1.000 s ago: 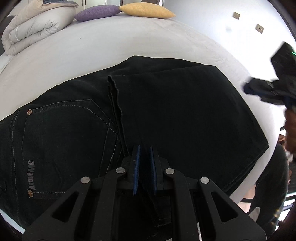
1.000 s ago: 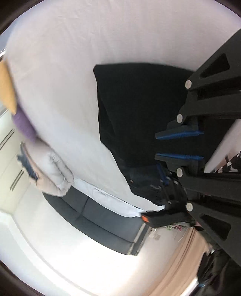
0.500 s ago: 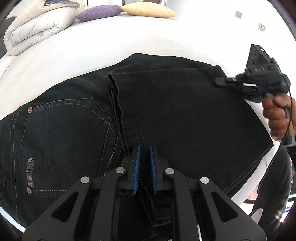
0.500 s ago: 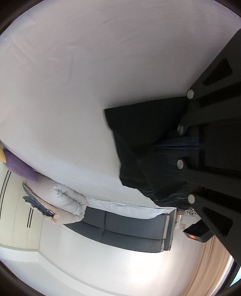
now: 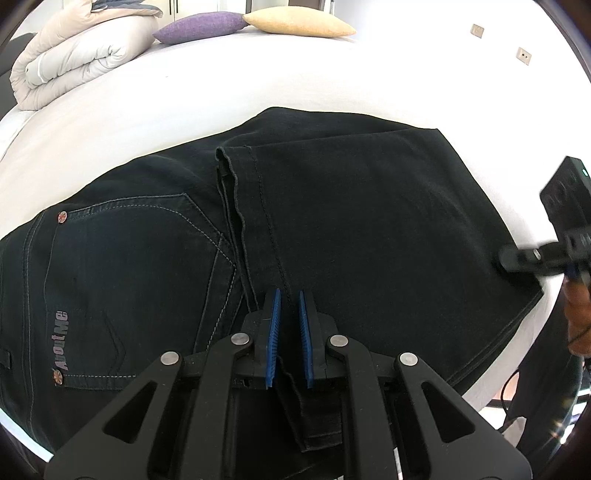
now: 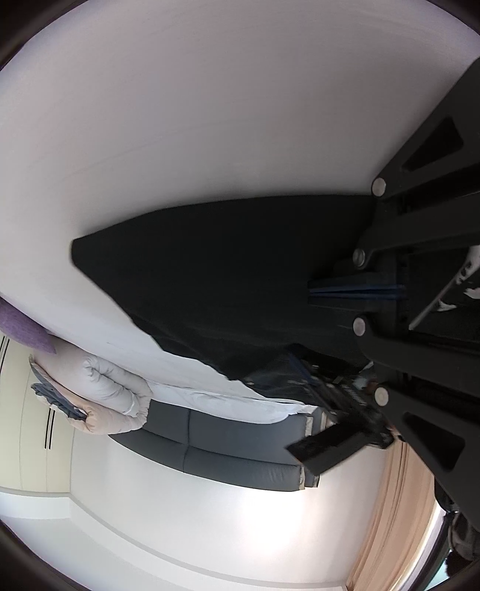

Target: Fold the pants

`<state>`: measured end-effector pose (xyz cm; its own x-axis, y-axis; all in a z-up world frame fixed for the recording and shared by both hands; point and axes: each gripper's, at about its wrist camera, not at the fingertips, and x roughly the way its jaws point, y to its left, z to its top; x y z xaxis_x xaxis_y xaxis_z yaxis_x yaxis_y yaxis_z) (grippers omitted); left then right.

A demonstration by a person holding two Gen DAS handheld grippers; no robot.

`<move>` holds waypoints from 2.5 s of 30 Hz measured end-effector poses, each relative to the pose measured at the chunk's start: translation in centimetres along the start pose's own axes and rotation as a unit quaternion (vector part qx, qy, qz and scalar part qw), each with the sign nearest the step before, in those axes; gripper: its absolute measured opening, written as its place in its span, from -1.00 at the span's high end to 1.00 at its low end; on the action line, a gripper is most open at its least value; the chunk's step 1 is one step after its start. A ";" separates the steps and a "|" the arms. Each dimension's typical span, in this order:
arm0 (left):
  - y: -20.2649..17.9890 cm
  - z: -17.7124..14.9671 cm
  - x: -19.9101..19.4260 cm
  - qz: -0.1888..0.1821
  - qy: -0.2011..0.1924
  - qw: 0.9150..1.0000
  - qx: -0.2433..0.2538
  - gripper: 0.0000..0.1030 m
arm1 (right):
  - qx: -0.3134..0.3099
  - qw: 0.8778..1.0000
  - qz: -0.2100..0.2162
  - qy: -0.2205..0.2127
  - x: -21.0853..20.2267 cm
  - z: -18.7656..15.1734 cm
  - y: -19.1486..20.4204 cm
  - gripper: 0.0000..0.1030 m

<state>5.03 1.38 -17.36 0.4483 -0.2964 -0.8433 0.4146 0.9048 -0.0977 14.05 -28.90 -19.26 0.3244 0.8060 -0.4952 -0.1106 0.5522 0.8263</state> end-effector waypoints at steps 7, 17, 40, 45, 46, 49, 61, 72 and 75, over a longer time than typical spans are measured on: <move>-0.1 0.0 0.1 -0.001 -0.002 1.000 -0.004 0.81 | 0.013 1.000 0.003 0.001 -0.6 -3.7 -0.4 0.98; 1.2 0.1 -0.1 -0.031 -0.006 0.998 -0.045 0.81 | 0.004 1.000 -0.013 -0.017 0.4 -4.4 -0.4 1.00; 21.5 -15.6 -16.5 -0.156 -0.266 0.838 -0.450 -0.98 | -0.026 0.998 0.002 -0.060 0.4 -4.5 2.8 0.03; 23.8 -17.3 -14.3 -0.202 -0.262 0.796 -0.507 -0.97 | -0.028 0.996 0.055 -0.067 -0.1 -4.1 4.9 0.03; 24.1 -17.5 -14.0 -0.201 -0.259 0.793 -0.513 -0.96 | -0.031 0.995 0.063 -0.070 -0.2 -4.0 5.4 0.03; 25.3 -18.3 -12.8 -0.212 -0.250 0.779 -0.535 -0.93 | -0.049 0.994 0.063 -0.077 -0.6 -3.8 7.0 0.06; 25.1 -19.1 -8.4 -0.231 -0.216 0.767 -0.558 -0.45 | -0.101 0.992 0.055 -0.059 1.0 -3.6 10.5 0.31; 25.2 -20.3 -8.0 -0.214 -0.216 0.762 -0.572 -0.37 | -0.122 0.990 0.061 -0.038 3.0 -2.9 12.8 0.31; 25.4 -20.0 -7.7 -0.214 -0.209 0.767 -0.568 -0.37 | -0.124 0.990 0.061 -0.031 3.8 -2.7 13.1 0.31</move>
<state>-3.78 32.74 -23.94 0.7769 -0.4977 -0.3855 -0.2565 0.3091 -0.9158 11.27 -17.96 -11.03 0.3498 0.8597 -0.3721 -0.3778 0.4929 0.7837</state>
